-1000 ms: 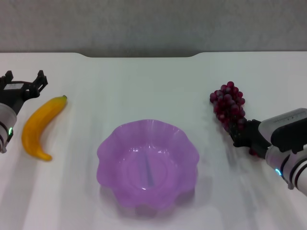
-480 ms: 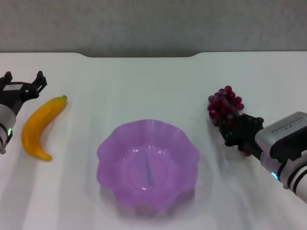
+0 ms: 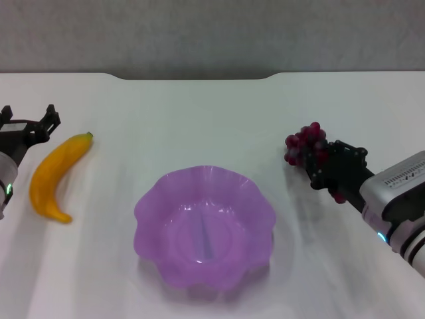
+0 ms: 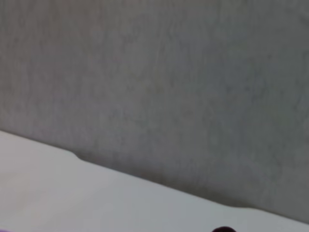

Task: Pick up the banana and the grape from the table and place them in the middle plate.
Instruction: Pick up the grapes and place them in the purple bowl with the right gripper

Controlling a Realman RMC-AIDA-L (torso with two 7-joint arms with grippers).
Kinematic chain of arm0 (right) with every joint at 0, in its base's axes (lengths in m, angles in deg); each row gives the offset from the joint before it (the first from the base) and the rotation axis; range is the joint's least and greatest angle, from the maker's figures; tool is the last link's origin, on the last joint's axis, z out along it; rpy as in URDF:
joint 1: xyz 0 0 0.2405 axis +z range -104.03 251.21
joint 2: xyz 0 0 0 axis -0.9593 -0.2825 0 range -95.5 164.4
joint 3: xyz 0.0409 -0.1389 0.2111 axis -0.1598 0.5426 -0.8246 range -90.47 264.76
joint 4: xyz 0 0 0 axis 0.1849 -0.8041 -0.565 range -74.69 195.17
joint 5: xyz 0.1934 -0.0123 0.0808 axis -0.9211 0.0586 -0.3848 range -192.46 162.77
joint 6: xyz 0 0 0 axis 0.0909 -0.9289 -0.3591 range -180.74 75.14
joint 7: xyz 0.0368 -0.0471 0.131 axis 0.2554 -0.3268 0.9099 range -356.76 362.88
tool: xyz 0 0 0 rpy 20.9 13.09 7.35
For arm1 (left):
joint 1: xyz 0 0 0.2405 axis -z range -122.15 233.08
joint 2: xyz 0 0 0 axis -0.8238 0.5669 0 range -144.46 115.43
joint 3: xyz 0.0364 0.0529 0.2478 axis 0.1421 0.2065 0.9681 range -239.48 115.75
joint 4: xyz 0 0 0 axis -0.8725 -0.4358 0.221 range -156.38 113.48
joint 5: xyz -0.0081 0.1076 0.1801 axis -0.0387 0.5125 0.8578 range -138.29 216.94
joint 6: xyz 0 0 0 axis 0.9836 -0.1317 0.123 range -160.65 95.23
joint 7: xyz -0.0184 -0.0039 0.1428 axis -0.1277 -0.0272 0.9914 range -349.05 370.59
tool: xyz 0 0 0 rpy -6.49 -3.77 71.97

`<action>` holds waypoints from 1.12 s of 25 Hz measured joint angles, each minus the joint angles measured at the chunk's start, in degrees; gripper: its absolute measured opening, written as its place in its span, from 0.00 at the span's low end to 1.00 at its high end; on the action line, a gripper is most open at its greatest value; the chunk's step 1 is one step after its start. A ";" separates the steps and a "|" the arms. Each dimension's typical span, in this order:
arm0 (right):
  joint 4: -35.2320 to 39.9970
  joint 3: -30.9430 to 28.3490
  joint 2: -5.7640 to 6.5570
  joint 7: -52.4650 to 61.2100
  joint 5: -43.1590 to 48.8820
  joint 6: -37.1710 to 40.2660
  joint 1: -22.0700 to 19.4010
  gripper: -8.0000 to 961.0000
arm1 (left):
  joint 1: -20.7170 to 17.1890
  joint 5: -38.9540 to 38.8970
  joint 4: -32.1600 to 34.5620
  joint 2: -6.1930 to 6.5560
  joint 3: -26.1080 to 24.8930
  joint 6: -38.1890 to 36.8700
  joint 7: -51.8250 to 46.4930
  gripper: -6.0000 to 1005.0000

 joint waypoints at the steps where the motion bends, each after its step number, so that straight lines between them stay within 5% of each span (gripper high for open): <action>1: 0.10 0.00 0.03 -0.01 0.00 0.71 0.00 0.32 | -0.13 -0.01 0.00 0.03 -0.01 0.00 0.00 0.86; 20: 5.46 -2.94 0.74 -0.77 0.36 8.72 0.45 0.30 | -1.80 -0.05 -0.44 0.33 -0.33 0.00 0.06 0.85; 28: 12.27 -7.07 1.12 -6.00 0.39 5.58 -0.01 0.29 | -3.00 -0.05 -0.44 0.38 -0.36 -0.03 0.07 0.85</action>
